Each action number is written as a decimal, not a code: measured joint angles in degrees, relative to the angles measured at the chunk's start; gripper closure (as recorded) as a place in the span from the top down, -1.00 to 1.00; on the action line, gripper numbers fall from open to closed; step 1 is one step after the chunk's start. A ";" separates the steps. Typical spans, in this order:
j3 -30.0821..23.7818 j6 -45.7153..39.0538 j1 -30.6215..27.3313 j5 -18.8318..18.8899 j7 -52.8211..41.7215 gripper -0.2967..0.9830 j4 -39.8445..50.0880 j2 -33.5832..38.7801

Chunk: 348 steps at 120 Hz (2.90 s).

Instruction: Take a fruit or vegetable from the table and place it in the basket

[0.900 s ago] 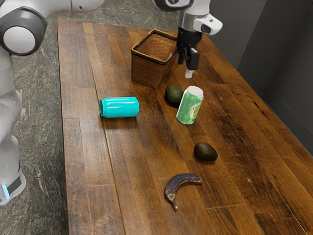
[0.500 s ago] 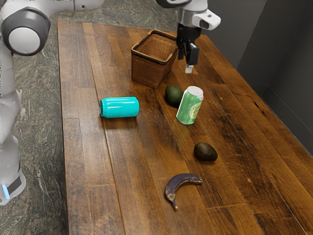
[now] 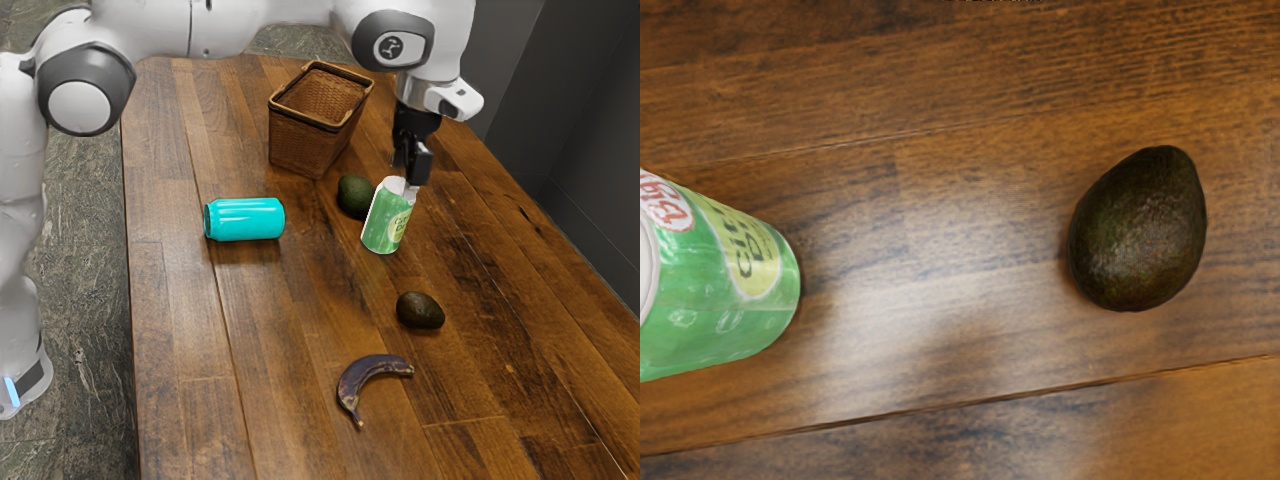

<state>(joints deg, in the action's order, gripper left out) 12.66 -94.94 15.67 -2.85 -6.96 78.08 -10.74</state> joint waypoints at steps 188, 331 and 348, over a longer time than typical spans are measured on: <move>0.08 -12.74 3.93 -5.11 -1.18 0.41 -0.99 -20.03; 32.73 -4.94 -13.92 -8.41 -0.91 -0.09 -11.05 -11.40; 26.08 -5.84 -23.15 -10.36 -0.97 -0.11 -12.05 -13.78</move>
<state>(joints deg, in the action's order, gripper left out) 38.74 -100.78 -7.48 -13.21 -7.93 66.03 -24.52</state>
